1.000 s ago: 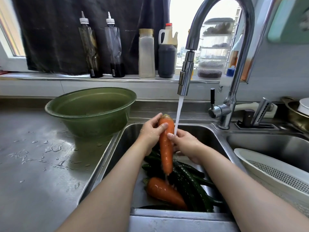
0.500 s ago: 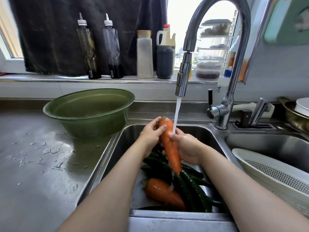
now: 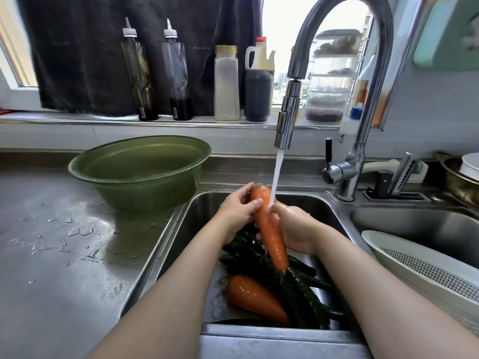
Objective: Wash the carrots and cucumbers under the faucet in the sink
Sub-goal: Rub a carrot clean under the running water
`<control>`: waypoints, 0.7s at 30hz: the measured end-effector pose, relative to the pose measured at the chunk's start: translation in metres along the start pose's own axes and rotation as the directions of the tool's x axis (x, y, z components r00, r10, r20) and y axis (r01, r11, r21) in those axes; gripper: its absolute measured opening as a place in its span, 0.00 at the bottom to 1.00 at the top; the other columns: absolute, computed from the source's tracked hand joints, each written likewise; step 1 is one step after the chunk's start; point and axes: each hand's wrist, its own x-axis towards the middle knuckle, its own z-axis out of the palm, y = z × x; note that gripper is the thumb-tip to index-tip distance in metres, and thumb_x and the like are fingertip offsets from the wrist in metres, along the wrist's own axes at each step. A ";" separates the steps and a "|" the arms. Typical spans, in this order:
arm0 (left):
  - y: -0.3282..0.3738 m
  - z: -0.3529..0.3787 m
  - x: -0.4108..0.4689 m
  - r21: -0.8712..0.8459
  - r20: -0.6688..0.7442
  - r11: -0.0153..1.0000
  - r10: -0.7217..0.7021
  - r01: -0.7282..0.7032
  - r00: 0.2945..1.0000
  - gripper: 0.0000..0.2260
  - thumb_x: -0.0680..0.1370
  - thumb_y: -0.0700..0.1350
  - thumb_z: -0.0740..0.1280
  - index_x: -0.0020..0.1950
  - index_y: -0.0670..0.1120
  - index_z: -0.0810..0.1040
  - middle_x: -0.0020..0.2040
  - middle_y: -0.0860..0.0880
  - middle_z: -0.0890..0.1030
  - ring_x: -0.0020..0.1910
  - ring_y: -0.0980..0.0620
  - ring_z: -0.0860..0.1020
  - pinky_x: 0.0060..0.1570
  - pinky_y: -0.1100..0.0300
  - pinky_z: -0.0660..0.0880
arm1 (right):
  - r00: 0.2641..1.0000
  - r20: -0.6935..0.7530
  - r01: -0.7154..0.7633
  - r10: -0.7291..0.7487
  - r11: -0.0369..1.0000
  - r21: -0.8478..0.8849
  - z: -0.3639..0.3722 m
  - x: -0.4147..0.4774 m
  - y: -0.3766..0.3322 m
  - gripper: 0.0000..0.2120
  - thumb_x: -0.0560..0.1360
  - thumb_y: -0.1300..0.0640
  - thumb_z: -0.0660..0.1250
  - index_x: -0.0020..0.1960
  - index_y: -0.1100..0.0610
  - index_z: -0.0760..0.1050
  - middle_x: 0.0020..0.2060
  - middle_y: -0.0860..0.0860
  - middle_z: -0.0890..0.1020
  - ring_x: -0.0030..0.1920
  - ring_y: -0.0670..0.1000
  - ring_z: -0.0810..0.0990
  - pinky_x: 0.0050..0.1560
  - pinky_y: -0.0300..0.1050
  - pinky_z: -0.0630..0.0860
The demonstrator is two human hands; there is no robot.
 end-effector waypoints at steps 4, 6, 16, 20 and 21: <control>0.002 -0.003 -0.001 -0.001 -0.007 1.000 -0.013 0.013 1.000 0.27 0.82 0.41 0.69 0.80 0.53 0.66 0.77 0.44 0.68 0.70 0.44 0.74 0.65 0.46 0.78 | 0.999 0.040 -0.011 0.010 1.000 0.017 -0.003 0.000 0.000 0.16 0.83 0.58 0.58 0.70 0.60 0.71 0.52 0.63 0.81 0.49 0.64 0.83 0.53 0.64 0.80; 0.002 -0.003 0.000 0.011 -0.003 1.000 -0.013 0.013 1.000 0.28 0.82 0.41 0.69 0.80 0.53 0.66 0.77 0.44 0.69 0.70 0.44 0.75 0.65 0.45 0.78 | 0.999 0.032 -0.004 0.004 1.000 0.005 -0.001 0.000 0.001 0.16 0.83 0.57 0.58 0.70 0.58 0.71 0.53 0.63 0.82 0.51 0.65 0.84 0.54 0.64 0.80; 0.007 -0.010 -0.004 0.001 -0.010 1.000 0.004 -0.004 1.000 0.27 0.81 0.38 0.70 0.78 0.52 0.69 0.74 0.46 0.71 0.68 0.45 0.75 0.64 0.45 0.79 | 0.996 0.011 0.084 -0.083 0.978 -0.190 0.005 -0.003 -0.001 0.16 0.86 0.54 0.57 0.72 0.52 0.71 0.56 0.61 0.85 0.54 0.64 0.86 0.61 0.66 0.79; 0.010 -0.012 -0.005 -0.022 -0.020 1.000 0.016 -0.016 1.000 0.26 0.81 0.37 0.70 0.78 0.49 0.70 0.71 0.46 0.72 0.67 0.45 0.76 0.64 0.46 0.79 | 0.995 0.069 0.088 -0.077 0.981 -0.173 0.002 -0.009 -0.006 0.16 0.82 0.57 0.61 0.70 0.53 0.73 0.60 0.63 0.83 0.57 0.65 0.85 0.62 0.66 0.78; 0.011 -0.012 -0.005 -0.026 -0.018 0.999 0.018 -0.018 1.000 0.26 0.81 0.37 0.70 0.78 0.49 0.70 0.71 0.46 0.73 0.67 0.45 0.76 0.64 0.46 0.79 | 0.994 0.075 0.087 -0.075 0.981 -0.174 0.001 -0.009 -0.006 0.16 0.81 0.56 0.62 0.69 0.53 0.74 0.60 0.63 0.83 0.57 0.65 0.85 0.61 0.65 0.79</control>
